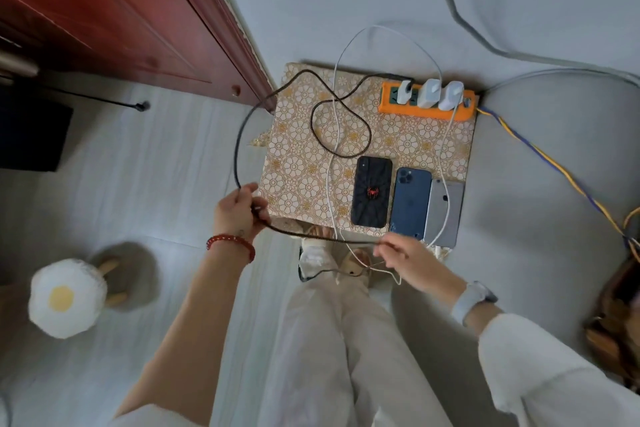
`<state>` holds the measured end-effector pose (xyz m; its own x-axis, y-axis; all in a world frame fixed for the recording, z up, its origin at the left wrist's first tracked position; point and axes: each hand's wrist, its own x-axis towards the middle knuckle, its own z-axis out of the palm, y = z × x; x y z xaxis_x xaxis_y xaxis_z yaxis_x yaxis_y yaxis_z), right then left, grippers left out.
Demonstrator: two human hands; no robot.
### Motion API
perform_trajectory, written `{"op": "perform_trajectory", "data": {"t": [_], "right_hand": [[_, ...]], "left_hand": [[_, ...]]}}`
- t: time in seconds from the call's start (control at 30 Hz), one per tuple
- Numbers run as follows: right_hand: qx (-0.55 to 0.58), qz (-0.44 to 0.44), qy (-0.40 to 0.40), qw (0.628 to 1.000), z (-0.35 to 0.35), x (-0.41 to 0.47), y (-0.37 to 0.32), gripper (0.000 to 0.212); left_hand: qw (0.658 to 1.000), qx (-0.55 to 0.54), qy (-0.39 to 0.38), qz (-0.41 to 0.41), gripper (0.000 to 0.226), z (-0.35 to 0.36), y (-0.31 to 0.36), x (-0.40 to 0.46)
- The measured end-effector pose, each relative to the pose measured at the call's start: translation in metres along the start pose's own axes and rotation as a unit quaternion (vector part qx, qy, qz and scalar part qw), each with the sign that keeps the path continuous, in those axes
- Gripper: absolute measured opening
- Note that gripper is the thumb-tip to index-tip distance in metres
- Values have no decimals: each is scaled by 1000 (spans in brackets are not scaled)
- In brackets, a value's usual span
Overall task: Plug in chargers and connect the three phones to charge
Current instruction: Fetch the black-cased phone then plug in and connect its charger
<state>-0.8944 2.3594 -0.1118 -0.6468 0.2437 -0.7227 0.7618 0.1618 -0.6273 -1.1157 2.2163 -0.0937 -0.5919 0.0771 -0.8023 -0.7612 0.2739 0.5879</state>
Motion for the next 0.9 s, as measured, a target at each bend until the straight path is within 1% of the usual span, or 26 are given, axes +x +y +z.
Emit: {"op": "perform_trajectory", "data": {"t": [0.03,0.07,0.1,0.13,0.17,0.2,0.23,0.27,0.3,0.33,0.37,0.4,0.43,0.47,0.53,0.57,0.6,0.63,0.7,0.73,0.77,0.83,0.87,0.9], "right_hand": [[5,-12,28,1000,-8,1,1,22],[7,-27,46,999,-15,2,0,23],[3,-40,50,998,-20,2,-3,24],[-6,-50,42,998,-21,4,-8,23],[-16,-59,30,998,-20,4,-14,22],[-18,-73,14,997,-18,5,-22,21],[-16,-91,2,996,-15,5,-31,21],[-7,-110,-3,994,-12,5,-39,22],[3,-126,-3,992,-10,5,-46,22],[15,-134,-3,991,-9,5,-52,21],[25,-133,-4,991,-9,4,-56,21],[33,-126,-10,991,-10,3,-56,22],[36,-115,-18,993,-12,2,-55,22],[33,-103,-26,994,-15,-1,-52,23],[39,-69,-34,996,-28,-3,-41,19],[54,-49,-31,997,-36,-4,-33,18],[77,-29,-21,996,-45,-6,-24,20],[102,-10,-3,995,-54,-8,-15,23],[138,13,36,990,-65,-10,-1,28],[135,15,47,990,-65,-10,0,29],[118,12,49,992,-61,-7,-2,28],[72,-12,26,997,-44,0,-13,24],[54,-31,6,998,-33,4,-21,22],[42,-51,-10,998,-22,7,-29,21]], "left_hand": [[998,56,31,-17,17,-2,-8,4],[989,135,51,-20,20,-3,-17,6],[965,252,72,1,34,-5,-26,6],[928,357,88,55,50,-7,-36,4],[888,425,87,156,59,-6,-45,-3],[843,462,50,272,60,-3,-53,-12],[795,488,-13,360,58,2,-59,-23],[750,513,-81,409,53,8,-64,-32],[720,529,-142,427,47,12,-68,-36],[705,531,-179,436,38,16,-68,-40],[701,522,-187,448,29,18,-64,-39],[701,515,-172,462,25,18,-61,-36],[706,509,-136,474,26,17,-56,-32],[726,497,-91,466,29,13,-51,-27],[810,441,9,386,35,-2,-39,-12],[844,411,60,340,36,-14,-35,-4],[859,395,101,309,35,-27,-32,4],[861,396,127,292,35,-41,-31,12],[855,425,142,262,35,-61,-31,23],[845,454,129,249,38,-65,-33,24],[828,491,97,252,45,-65,-36,24],[770,563,-9,300,68,-52,-48,13],[739,585,-69,327,77,-40,-56,4],[709,600,-123,349,81,-26,-63,-6]]}}
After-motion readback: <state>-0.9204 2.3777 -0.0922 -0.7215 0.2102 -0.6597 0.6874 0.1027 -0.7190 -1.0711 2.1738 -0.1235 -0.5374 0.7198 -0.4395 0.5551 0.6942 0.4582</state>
